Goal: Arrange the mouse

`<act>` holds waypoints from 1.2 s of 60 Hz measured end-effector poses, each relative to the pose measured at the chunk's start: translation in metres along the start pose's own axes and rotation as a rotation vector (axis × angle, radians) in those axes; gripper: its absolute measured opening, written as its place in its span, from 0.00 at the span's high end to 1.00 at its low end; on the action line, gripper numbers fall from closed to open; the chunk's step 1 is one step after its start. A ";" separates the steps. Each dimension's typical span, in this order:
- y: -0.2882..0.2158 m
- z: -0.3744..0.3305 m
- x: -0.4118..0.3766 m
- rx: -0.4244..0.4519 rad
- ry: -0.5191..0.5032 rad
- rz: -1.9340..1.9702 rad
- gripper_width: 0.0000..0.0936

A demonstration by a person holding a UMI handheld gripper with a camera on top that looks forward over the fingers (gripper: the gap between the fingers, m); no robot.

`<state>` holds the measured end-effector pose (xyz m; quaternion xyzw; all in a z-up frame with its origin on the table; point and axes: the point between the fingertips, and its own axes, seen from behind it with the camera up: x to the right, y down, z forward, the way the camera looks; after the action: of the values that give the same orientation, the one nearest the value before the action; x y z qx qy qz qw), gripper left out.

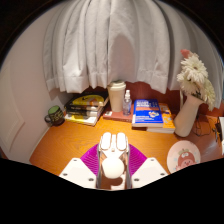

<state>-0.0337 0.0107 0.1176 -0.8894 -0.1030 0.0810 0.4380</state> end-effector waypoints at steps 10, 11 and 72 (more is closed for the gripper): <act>-0.040 -0.070 0.138 0.087 0.059 0.000 0.63; -0.040 -0.073 0.151 0.088 0.066 0.000 0.63; 0.118 0.011 0.338 -0.178 0.212 0.044 0.08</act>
<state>0.3039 0.0346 -0.0011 -0.9303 -0.0435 -0.0131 0.3640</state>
